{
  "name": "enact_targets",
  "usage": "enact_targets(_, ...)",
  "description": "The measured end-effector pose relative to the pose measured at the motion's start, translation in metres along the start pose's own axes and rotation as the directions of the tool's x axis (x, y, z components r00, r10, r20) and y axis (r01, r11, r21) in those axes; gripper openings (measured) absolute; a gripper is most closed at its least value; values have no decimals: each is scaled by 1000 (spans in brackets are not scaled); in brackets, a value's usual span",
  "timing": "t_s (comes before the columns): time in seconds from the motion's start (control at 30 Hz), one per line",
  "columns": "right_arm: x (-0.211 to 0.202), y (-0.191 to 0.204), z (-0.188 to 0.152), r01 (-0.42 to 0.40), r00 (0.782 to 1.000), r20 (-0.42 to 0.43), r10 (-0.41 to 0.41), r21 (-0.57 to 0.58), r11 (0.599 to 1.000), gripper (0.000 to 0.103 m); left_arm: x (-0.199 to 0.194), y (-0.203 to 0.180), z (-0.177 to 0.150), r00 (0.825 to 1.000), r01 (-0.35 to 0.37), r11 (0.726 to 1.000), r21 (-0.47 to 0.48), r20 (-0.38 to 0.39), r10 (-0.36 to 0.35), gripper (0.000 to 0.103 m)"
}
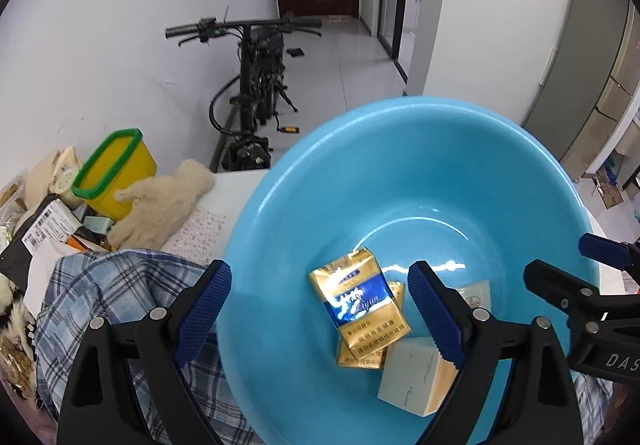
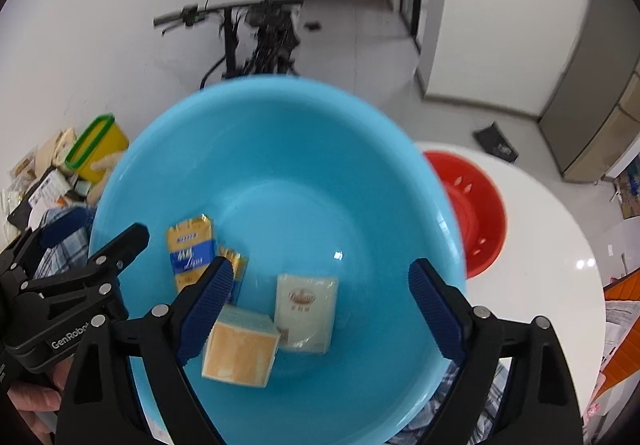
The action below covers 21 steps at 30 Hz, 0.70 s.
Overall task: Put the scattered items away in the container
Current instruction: 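Withdraw both grippers from the basin back over the pile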
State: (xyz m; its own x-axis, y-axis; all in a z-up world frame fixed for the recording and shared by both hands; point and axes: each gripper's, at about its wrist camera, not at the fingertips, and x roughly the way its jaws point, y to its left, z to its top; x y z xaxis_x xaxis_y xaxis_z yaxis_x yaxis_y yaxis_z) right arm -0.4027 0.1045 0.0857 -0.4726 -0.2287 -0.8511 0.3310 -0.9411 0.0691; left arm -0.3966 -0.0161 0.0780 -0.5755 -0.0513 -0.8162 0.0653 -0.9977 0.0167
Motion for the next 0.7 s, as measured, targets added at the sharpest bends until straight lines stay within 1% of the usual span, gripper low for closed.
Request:
enact_targets(0.03, -5, 1, -1, 13, 999, 43, -13, -1, 1000, 89, -3, 1, -1, 1000, 11, 1000, -9, 17, -11, 92)
enact_targets(0.1, -16, 3, -5, 8, 991, 133, -7, -7, 1000, 89, -10, 4, -2, 998, 22, 999, -26, 64, -21, 92)
enact_targets(0.13, -21, 4, -7, 6, 985, 174, -5, -6, 1000, 89, -15, 6, -3, 994, 22, 999, -37, 104, -18, 92)
enact_targets(0.2, -31, 3, -10, -7, 966, 258, 6, 4, 1000, 89, -28, 11, -5, 978, 17, 998, -60, 208, -4, 93)
enact_targets(0.23, -36, 2, -12, -22, 954, 299, 19, 7, 1000, 90, -36, 14, -7, 963, 15, 997, -71, 269, 5, 97)
enact_targets(0.27, -40, 1, -14, -33, 941, 337, 28, 9, 999, 96, -45, 17, -10, 943, 16, 997, -79, 333, 11, 101)
enact_targets(0.3, -45, 0, -16, -37, 925, 380, 30, 11, 999, 102, -53, 19, -12, 920, 22, 996, -82, 391, 12, 103)
enact_targets(0.37, -53, 1, -22, -30, 886, 463, 26, 1, 1000, 103, -68, 23, -19, 868, 33, 996, -80, 497, 11, 103)
enact_targets(0.4, -56, 2, -25, -21, 868, 496, 24, -11, 1000, 103, -73, 23, -22, 851, 36, 997, -73, 526, 8, 103)
enact_targets(0.43, -57, 4, -27, -8, 855, 519, 20, -24, 1000, 103, -77, 22, -23, 840, 35, 997, -65, 542, 6, 103)
enact_targets(0.47, -58, 5, -29, 8, 844, 536, 12, -34, 999, 103, -78, 22, -25, 835, 37, 998, -56, 550, 0, 103)
enact_targets(0.53, -59, 7, -32, 25, 831, 557, 0, -38, 999, 103, -78, 21, -25, 837, 45, 998, -35, 546, -18, 103)
enact_targets(0.7, -61, 7, -35, -1, 821, 570, 19, -32, 999, 103, -82, 20, -31, 829, 35, 999, 1, 558, -30, 103)
